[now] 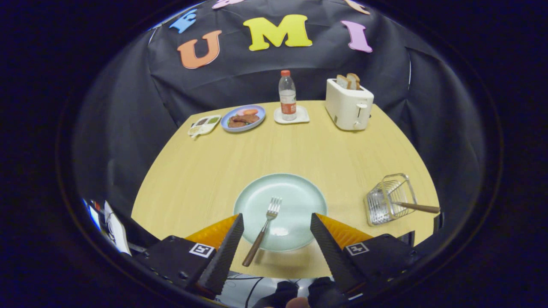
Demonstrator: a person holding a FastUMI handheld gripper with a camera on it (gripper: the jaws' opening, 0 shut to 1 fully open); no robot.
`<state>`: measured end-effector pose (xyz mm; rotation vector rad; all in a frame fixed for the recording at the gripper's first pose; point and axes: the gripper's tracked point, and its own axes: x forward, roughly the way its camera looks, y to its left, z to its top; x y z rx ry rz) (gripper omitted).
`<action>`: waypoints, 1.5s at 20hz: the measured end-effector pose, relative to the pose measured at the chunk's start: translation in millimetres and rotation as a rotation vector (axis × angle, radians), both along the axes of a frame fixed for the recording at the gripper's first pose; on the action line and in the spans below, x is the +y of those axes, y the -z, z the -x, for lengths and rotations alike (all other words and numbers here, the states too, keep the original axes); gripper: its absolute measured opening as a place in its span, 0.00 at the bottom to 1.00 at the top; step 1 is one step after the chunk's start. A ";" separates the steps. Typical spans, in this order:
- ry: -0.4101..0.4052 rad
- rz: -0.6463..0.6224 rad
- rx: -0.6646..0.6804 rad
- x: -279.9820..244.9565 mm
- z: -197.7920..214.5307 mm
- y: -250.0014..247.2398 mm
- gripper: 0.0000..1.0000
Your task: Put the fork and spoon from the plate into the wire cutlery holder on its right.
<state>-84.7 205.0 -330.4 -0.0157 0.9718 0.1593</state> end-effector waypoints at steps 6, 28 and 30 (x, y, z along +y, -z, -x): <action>0.021 0.045 0.093 16.4 3.7 57.7 0.95; 0.082 0.078 0.232 5.8 -1.0 96.4 0.01; 0.064 0.083 0.226 1.1 -6.8 82.6 0.01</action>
